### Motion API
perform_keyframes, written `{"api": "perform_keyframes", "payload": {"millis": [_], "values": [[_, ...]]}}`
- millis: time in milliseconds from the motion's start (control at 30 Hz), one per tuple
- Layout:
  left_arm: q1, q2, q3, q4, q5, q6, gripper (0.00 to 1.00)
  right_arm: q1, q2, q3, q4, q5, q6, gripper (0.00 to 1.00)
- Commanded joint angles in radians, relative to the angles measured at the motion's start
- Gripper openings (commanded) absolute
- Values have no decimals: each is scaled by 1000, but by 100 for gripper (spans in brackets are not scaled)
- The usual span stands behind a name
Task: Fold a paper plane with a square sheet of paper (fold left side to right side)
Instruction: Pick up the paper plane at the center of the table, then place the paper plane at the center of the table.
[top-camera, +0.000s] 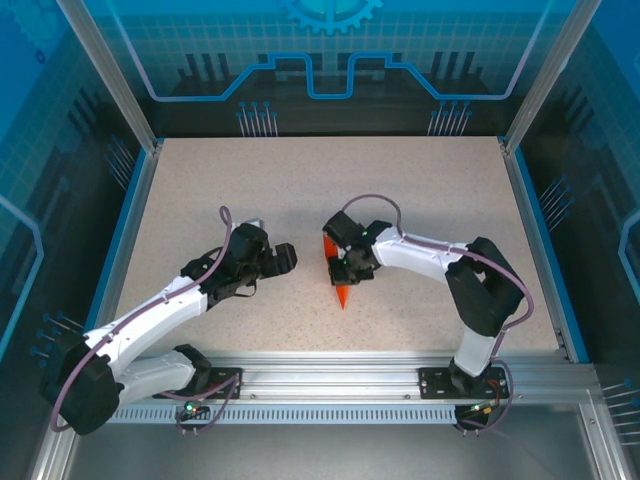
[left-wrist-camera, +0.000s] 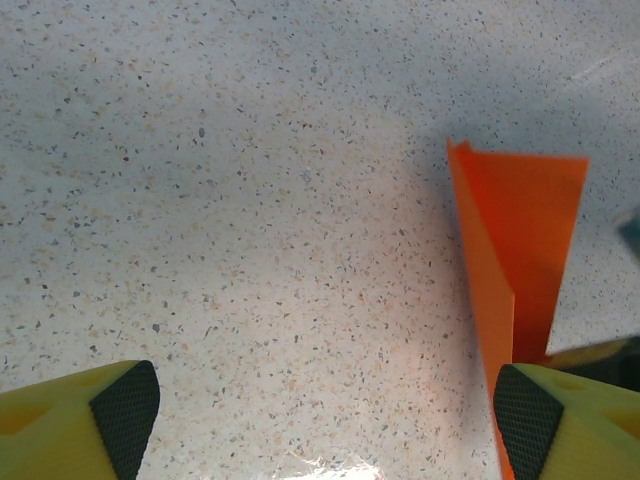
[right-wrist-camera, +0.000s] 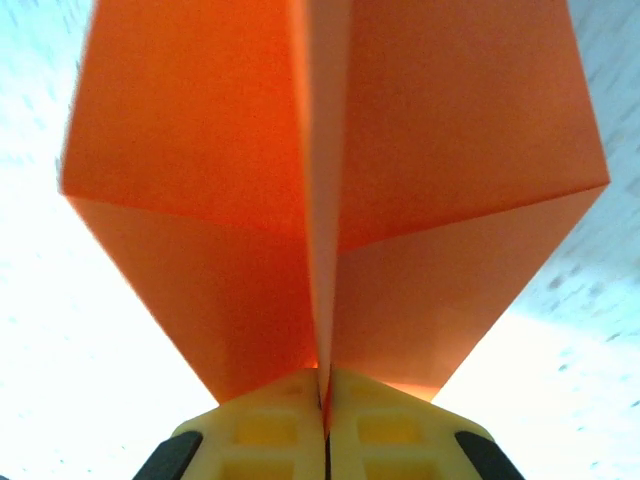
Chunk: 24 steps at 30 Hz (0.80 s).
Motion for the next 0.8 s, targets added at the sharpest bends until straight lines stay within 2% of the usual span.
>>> {"api": "perform_keyframes", "payload": {"millis": [0,133,300,533,767], "values": [[8,-27,0,-22,-3,-2,91,-79,75,120,-127,35,-42,7],[8,-29,2,-27,0,1,91,-151,178,269,-196,53,-57,6],[7,-33,0,-32,5,2,92,-183,304,445,-282,87,-55,7],[8,-35,1,-37,5,4,92,-187,401,539,-325,98,-53,7],[8,-32,2,-36,9,0,93,-186,429,545,-320,89,-55,9]]}}
